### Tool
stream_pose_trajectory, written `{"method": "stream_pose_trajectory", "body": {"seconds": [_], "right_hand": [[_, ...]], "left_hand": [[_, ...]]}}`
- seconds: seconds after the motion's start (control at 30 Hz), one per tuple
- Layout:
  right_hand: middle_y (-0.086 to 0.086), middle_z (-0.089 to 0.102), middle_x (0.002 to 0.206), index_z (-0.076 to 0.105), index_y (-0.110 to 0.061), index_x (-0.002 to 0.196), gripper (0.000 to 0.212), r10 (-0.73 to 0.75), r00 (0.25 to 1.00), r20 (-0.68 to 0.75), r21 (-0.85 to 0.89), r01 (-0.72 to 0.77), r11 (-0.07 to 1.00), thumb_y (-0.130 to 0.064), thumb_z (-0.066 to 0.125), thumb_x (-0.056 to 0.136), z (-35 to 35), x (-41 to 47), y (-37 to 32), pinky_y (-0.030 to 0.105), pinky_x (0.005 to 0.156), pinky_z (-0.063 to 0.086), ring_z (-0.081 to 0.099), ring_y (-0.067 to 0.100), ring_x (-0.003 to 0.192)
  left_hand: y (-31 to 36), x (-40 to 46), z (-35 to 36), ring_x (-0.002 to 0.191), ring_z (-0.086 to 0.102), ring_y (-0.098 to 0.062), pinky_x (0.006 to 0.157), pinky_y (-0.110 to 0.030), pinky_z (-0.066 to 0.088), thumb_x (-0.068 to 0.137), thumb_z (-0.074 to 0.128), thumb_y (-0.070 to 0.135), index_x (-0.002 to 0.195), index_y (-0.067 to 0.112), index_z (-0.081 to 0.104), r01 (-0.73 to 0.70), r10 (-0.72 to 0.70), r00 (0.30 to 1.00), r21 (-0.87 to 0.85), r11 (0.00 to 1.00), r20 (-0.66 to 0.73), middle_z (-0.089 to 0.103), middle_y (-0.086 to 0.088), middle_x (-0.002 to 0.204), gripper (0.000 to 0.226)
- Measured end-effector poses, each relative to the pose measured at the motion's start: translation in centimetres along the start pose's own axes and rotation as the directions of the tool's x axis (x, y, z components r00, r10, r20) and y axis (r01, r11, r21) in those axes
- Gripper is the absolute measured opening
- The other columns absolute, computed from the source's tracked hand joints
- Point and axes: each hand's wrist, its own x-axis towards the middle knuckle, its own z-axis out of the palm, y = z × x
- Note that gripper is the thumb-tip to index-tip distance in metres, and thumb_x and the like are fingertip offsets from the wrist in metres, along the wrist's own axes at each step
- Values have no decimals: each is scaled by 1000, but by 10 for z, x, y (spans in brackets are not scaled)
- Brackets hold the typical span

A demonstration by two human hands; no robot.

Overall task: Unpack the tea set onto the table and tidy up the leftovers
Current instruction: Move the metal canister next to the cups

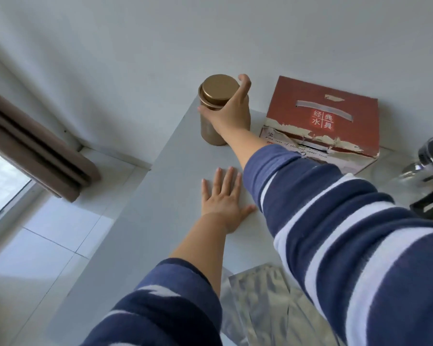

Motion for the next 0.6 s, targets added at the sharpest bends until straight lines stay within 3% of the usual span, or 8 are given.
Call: {"method": "stream_pose_trajectory", "body": {"seconds": [0.1, 0.23, 0.37, 0.47, 0.6], "right_hand": [[8, 47, 132, 17, -25, 139, 98, 3, 1000, -16, 44, -2, 999, -32, 81, 66, -9, 1, -1, 30, 84, 43, 55, 25, 112], [3, 51, 131, 18, -19, 136, 102, -2, 1000, -19, 85, 4, 996, -40, 83, 61, -40, -4, -19, 32, 92, 46, 56, 21, 114], [-4, 48, 114, 25, -12, 129, 94, -26, 999, -20, 199, 30, 980, -38, 86, 62, -95, -26, -50, 26, 86, 46, 55, 15, 103], [-3, 47, 112, 28, -12, 124, 89, -16, 999, -35, 277, 26, 960, -34, 87, 61, -149, -43, -63, 26, 82, 46, 54, 14, 100], [-3, 46, 113, 27, -13, 124, 89, -32, 997, -73, 245, 49, 968, -35, 87, 62, -235, -71, -49, 24, 78, 45, 52, 13, 100]], "left_hand": [[2, -2, -4, 144, -31, -23, 113, -52, -20, 93, 22, 65, 153, 26, -15, 0, 0, 1000, -3, 1000, 12, -27, 2, 159, 82], [5, -6, -15, 145, -29, -22, 116, -53, -16, 92, 21, 68, 153, 25, -17, 4, -3, 999, -8, 1000, 53, -29, 4, 159, 83], [22, -15, -33, 146, -26, -24, 117, -56, -11, 95, 27, 63, 153, 24, -17, 78, -77, 988, -7, 997, 138, -27, 3, 159, 82], [54, -24, -47, 147, -21, -28, 117, -58, -7, 100, 32, 50, 155, 19, -11, 128, -136, 978, 62, 990, 158, -22, -1, 161, 76], [124, -43, -43, 149, -17, -27, 118, -56, -2, 101, 33, 39, 156, 17, 3, 70, -78, 989, 66, 995, 125, -16, -3, 162, 66]]}}
